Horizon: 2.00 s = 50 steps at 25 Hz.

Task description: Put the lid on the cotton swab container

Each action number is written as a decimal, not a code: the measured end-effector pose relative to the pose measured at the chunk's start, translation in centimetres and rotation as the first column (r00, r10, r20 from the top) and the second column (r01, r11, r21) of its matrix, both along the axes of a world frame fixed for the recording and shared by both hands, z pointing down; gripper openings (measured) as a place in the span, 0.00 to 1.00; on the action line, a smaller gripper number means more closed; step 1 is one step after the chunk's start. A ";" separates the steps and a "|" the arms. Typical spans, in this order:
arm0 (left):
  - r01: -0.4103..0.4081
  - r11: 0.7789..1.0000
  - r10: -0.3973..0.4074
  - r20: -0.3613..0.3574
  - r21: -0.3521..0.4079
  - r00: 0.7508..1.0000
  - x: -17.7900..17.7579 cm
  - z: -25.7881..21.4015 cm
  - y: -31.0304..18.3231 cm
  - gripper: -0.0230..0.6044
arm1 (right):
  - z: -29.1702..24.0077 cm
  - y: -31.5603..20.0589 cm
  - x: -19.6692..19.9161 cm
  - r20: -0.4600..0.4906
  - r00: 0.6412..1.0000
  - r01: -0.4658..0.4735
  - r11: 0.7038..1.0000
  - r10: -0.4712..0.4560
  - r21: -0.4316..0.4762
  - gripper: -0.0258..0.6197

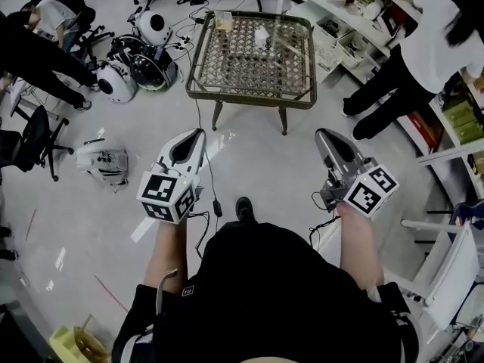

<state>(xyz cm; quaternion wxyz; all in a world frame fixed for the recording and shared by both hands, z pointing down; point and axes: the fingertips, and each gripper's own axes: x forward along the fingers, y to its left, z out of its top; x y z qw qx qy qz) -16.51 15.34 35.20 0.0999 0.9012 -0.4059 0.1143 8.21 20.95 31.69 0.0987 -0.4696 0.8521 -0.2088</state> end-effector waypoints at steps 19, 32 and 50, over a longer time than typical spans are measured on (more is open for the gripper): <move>0.049 0.999 -0.050 -0.066 -0.021 0.997 -5.2 1.2 -4.6 0.06 | 0.9 -4.4 -4.7 0.028 0.999 0.026 0.997 -0.024 -0.073 0.06; 0.102 0.992 -0.105 -0.043 -0.070 0.994 -5.0 2.7 -9.5 0.06 | 2.7 -11.1 -4.8 0.065 0.993 0.104 0.988 -0.097 -0.110 0.06; 0.137 0.989 -0.136 0.025 -0.061 0.990 6.7 1.1 -23.8 0.06 | 5.6 -26.3 6.8 0.165 0.978 0.149 0.979 -0.125 -0.141 0.06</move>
